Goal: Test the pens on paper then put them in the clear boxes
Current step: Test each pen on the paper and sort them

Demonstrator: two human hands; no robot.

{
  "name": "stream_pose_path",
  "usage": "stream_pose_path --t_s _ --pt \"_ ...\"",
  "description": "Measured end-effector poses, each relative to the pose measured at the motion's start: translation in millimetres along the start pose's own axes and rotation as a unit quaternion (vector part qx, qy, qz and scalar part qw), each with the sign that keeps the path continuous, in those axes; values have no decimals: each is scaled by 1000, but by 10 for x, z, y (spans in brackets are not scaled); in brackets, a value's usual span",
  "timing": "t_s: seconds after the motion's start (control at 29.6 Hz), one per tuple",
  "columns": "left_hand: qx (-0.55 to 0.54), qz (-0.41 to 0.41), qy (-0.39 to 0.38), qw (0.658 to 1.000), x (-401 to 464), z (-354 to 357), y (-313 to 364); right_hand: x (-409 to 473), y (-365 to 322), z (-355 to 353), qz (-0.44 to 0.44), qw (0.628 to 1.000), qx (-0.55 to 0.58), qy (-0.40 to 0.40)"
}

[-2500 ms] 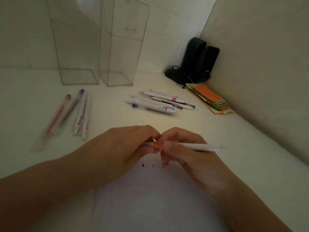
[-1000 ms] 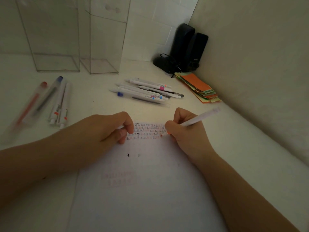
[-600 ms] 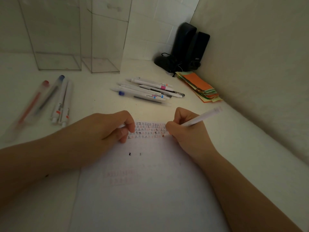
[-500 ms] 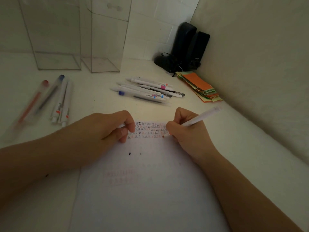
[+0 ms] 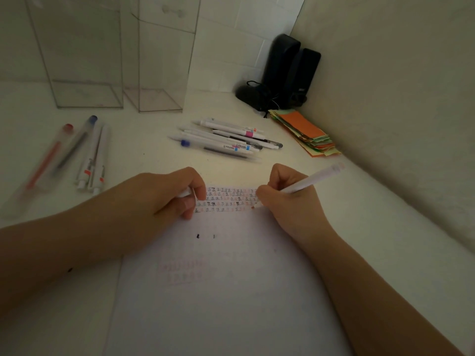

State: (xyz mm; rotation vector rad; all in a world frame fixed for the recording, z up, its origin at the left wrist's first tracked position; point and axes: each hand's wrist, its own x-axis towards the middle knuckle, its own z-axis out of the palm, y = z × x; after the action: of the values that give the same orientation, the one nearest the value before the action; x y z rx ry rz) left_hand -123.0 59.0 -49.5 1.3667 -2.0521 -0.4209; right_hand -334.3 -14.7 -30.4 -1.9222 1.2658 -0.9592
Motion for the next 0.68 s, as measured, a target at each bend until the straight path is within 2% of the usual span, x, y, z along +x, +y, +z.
stream_pose_path --t_s 0.07,0.14,0.27,0.41,0.54,0.68 --pt "-4 12 4 1000 6 -13 25 -14 -5 -43 19 998 60 18" --pt "-14 14 8 1000 9 -30 68 -42 -37 -90 30 985 169 6" --pt "-23 17 29 999 -6 -32 133 -157 -187 -61 -15 946 298 -127" --pt "-16 22 18 999 -1 -4 168 -224 -236 38 -43 922 305 -236" --pt "-4 24 8 1000 -7 -4 170 -224 -232 50 -48 920 313 -232" --pt "-6 32 5 999 -8 -13 157 -224 -227 71 -40 935 268 -228"
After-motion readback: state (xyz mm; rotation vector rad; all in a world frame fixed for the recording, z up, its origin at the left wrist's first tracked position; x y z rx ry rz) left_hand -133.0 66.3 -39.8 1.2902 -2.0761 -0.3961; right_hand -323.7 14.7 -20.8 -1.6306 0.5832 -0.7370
